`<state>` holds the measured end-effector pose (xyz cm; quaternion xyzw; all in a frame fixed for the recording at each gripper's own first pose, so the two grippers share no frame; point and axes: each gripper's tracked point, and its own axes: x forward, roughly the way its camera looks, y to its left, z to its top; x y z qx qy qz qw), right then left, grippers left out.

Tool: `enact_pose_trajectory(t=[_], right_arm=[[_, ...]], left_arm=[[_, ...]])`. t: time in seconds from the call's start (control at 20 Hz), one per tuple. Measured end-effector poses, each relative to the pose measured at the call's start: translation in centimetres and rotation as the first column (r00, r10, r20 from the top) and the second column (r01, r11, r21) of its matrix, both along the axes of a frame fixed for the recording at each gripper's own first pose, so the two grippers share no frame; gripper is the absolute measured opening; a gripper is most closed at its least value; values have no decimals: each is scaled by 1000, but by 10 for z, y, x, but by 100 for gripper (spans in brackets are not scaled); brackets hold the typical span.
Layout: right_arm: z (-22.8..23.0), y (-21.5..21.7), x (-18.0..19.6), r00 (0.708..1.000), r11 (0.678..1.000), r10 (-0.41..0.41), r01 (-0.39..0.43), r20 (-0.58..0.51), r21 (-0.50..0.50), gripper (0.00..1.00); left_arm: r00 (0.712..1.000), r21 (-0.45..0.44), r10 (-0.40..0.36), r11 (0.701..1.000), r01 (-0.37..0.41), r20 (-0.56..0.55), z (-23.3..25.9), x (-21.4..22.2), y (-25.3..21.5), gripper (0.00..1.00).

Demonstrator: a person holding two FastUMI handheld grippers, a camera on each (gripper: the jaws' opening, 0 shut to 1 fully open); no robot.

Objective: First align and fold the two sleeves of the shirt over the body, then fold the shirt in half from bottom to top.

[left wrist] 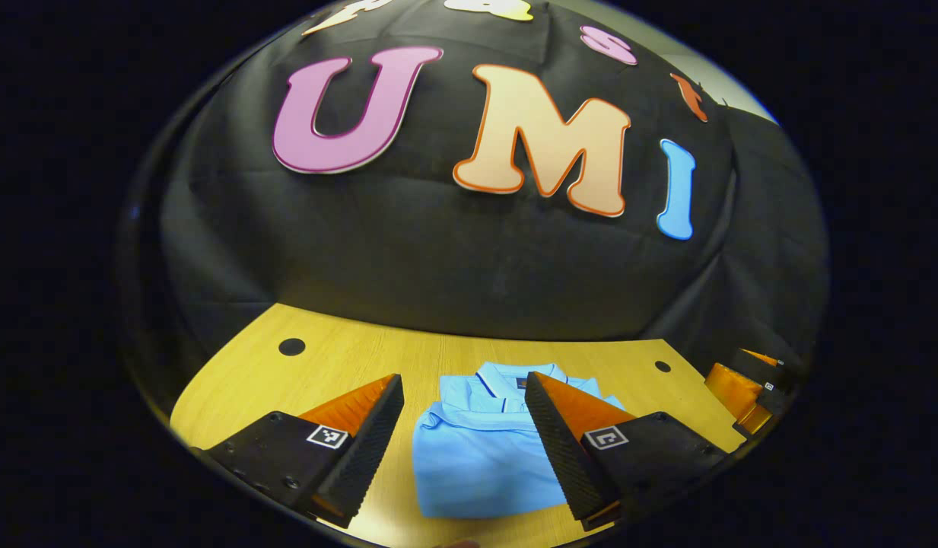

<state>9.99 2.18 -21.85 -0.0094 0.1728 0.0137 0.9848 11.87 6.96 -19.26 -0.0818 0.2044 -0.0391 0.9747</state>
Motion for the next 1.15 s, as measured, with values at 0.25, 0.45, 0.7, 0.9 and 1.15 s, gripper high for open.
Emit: enact_pose_trajectory(t=[0.25,0.45,0.7,0.9,1.15], right_arm=[[50,-10,-56,997,1000,5,-6,82,17,100],[69,-14,-100,997,999,9,-12,75,43,100],[88,-7,-137,993,999,39,-42,108,30,100],[106,-3,-150,990,998,49,-55,131,38,100],[119,-2,-152,985,998,50,-55,162,27,100]], left_arm=[[994,46,5,999,-10,110,49,-56,-11,95],[989,59,-6,998,-3,151,71,-102,-19,95],[986,84,-7,996,-7,165,81,-145,-22,96],[983,69,-2,998,-11,185,94,-165,-23,95],[972,97,3,995,-26,235,113,-170,-18,95]])
